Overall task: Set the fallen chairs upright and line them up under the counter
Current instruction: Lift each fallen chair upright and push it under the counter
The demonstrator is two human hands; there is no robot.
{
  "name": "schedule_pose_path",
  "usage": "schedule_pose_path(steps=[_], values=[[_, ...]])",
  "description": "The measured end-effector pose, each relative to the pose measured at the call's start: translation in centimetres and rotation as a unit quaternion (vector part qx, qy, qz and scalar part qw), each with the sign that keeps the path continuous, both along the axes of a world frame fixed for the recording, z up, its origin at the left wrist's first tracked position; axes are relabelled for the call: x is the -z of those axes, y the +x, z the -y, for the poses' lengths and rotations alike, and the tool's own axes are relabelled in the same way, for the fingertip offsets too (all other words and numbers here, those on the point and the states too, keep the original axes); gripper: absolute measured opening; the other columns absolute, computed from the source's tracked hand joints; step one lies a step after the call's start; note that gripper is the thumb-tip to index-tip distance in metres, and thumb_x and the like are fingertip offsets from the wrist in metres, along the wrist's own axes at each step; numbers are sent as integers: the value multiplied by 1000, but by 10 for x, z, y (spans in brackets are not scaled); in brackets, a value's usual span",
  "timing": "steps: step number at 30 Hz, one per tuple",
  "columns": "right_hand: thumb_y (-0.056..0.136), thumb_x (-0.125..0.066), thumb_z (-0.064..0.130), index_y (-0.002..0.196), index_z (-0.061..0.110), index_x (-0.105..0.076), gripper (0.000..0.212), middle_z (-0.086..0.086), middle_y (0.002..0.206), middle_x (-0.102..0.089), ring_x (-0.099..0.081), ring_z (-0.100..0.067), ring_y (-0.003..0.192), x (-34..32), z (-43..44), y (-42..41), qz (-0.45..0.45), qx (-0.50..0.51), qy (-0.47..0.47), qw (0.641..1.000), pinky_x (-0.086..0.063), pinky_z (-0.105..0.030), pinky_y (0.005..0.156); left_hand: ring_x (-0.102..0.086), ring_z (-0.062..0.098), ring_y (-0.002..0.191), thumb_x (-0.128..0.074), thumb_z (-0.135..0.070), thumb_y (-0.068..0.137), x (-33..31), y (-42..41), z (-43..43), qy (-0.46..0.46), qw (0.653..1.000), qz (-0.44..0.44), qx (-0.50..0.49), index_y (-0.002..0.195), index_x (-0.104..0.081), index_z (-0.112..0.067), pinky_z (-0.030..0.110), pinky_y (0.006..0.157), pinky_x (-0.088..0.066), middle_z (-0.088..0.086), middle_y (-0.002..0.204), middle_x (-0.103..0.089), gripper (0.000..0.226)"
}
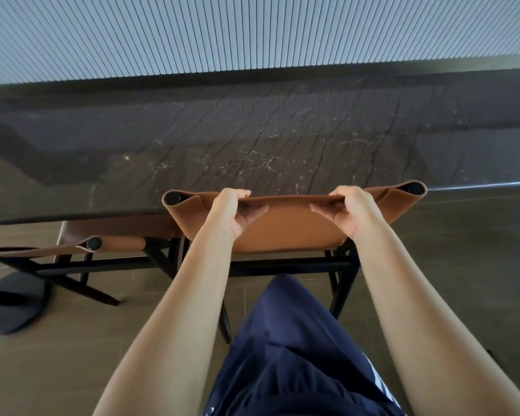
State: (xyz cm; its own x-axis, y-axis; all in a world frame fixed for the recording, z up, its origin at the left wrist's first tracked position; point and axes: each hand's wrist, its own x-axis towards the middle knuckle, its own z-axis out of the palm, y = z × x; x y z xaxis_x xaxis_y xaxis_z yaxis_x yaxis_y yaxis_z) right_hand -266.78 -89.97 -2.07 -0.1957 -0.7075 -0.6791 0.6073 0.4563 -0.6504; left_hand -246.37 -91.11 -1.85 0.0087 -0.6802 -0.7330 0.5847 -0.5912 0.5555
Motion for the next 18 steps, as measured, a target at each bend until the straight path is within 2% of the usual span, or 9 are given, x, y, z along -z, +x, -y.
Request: schedule_pose_path(steps=[4,9,12,16,18], values=[[88,-44,-13,103,-4,-51,19,-24,98,-53,-63,-43,97,1,-7,0,6,8,2,1000,-61,-47,66,-63,39,89,-43,5,94,2,-1,-7,4,1000,-5,-2,90,-54,3,46,79,-56,20,89,-57,12],[87,-44,-16,114,-3,-49,30,-25,108,-52,-62,-45,97,5,-22,0,27,25,-11,999,-60,-45,56,-58,33,71,-36,13,89,7,-7,-23,-4,1000,4,-25,81,-48,0,47,76,-54,15,79,-51,20],[88,-42,-16,114,-4,-48,30,-27,107,-52,-62,-46,92,8,-29,2,22,33,-14,999,-59,-43,51,-59,35,72,-38,13,88,14,-5,-30,-10,1000,10,-28,83,-48,-1,46,73,-55,16,81,-50,18],[89,-41,-17,117,-6,-46,31,-27,107,-52,-63,-45,90,18,-37,7,24,23,1,999,-59,-46,52,-60,38,77,-38,13,88,23,3,-34,-8,1000,17,-22,85,-47,0,46,73,-55,19,89,-49,16],[88,-40,-17,111,-7,-48,26,-25,102,-51,-63,-42,83,23,-37,8,28,17,-1,999,-60,-47,53,-60,41,82,-37,13,88,28,5,-37,-9,1000,13,-24,86,-46,-1,47,72,-54,21,94,-48,17]])
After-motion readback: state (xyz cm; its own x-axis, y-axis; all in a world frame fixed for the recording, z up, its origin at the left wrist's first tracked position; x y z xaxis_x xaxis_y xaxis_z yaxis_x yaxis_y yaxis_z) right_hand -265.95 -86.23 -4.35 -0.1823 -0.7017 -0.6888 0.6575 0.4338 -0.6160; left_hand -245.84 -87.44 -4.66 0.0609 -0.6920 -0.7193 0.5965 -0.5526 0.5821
